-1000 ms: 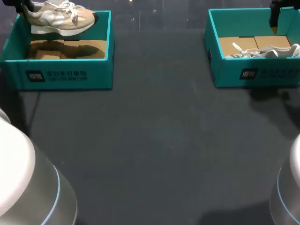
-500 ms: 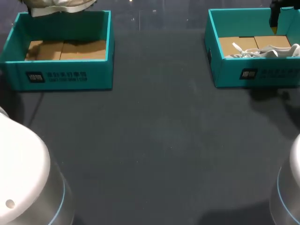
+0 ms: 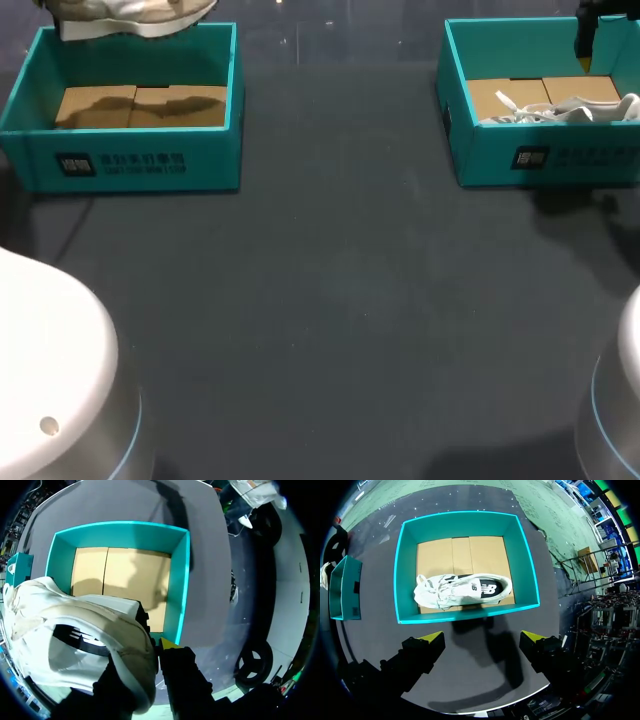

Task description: Take the shoe out of the shoebox, open the shoe tongue, remove and reinsert the insole, then place the shoe into the shoebox

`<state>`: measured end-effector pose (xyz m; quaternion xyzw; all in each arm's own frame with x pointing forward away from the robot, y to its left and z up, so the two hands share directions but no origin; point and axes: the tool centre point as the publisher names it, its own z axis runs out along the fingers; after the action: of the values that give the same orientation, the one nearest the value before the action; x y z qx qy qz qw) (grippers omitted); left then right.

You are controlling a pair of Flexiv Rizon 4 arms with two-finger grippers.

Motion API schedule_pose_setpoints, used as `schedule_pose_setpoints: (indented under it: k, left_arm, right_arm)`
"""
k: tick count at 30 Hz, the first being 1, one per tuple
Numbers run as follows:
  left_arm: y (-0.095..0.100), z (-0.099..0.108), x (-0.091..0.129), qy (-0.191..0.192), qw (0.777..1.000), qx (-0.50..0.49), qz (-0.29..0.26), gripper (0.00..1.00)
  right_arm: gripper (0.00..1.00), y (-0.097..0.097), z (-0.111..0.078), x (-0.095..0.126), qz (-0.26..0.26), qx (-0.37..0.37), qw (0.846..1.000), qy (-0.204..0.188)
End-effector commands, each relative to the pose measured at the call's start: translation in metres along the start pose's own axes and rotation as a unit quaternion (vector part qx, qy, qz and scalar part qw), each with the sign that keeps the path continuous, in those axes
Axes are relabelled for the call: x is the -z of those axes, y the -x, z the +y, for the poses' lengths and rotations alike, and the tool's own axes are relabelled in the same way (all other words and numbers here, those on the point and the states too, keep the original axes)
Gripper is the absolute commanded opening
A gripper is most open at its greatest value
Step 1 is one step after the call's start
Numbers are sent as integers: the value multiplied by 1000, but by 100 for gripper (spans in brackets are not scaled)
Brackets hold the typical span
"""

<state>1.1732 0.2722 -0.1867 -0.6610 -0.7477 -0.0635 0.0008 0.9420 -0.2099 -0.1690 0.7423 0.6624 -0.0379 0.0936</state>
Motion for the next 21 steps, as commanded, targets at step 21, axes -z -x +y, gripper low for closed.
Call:
schedule_pose_setpoints:
  k: [21]
  left_arm:
    - [-7, -73, 74, 52, 999, 7, 12, 0]
  right_arm:
    - [100, 0, 0, 0, -1, 0, 1000, 0]
